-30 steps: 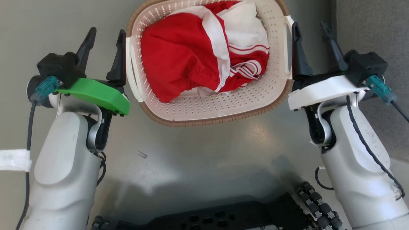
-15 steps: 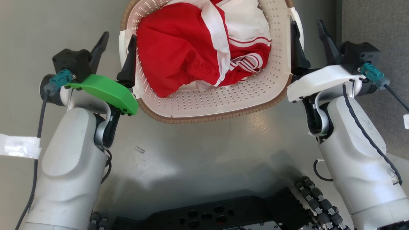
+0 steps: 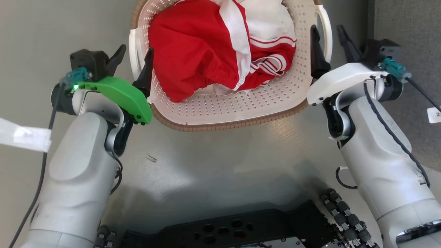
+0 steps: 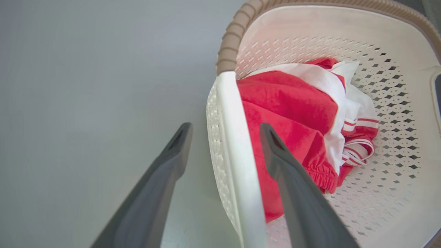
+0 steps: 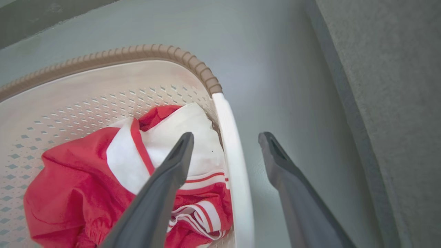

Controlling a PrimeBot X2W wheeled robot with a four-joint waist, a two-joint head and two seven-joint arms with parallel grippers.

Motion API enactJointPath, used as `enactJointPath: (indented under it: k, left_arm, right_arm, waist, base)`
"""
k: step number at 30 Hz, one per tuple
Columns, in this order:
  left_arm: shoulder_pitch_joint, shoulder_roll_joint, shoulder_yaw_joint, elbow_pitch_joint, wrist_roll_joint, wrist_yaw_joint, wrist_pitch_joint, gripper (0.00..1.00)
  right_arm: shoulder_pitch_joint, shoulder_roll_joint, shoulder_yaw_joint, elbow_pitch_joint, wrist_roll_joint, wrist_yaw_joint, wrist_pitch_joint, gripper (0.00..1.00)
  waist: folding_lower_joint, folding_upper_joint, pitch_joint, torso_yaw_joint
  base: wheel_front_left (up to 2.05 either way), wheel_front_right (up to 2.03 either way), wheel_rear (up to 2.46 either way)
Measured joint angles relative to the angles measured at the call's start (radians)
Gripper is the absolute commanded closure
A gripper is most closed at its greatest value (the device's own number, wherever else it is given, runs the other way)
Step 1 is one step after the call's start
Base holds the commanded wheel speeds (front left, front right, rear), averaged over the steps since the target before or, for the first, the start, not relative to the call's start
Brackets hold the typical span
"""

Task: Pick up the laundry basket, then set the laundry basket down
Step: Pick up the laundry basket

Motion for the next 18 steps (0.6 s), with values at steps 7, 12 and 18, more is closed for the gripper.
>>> enactJointPath:
  k: [7,12,18]
  left_arm:
    - [-0.038,-0.003,-0.015,0.053,-0.030,0.000,0.056,0.00]
    - [-0.070,-0.004,-0.017,0.077,-0.041,0.000,0.073,0.00]
    - [-0.092,-0.011,-0.023,0.104,-0.055,0.000,0.082,0.00]
  right_arm:
    - [-0.054,0.000,0.050,0.074,0.030,0.000,0.008,0.00]
    - [-0.088,-0.001,0.075,0.121,0.061,0.000,0.019,0.00]
    - [-0.117,-0.001,0.097,0.170,0.097,-0.009,0.028,0.00]
  waist:
    - [0.0000,0.0000,0.015,-0.004]
    - [0.0000,0.0000,0.027,-0.006]
    - [0.0000,0.0000,0.035,-0.002]
  base:
    - [0.00,0.00,0.00]
    - [0.00,0.00,0.00]
    - [0.00,0.00,0.00]
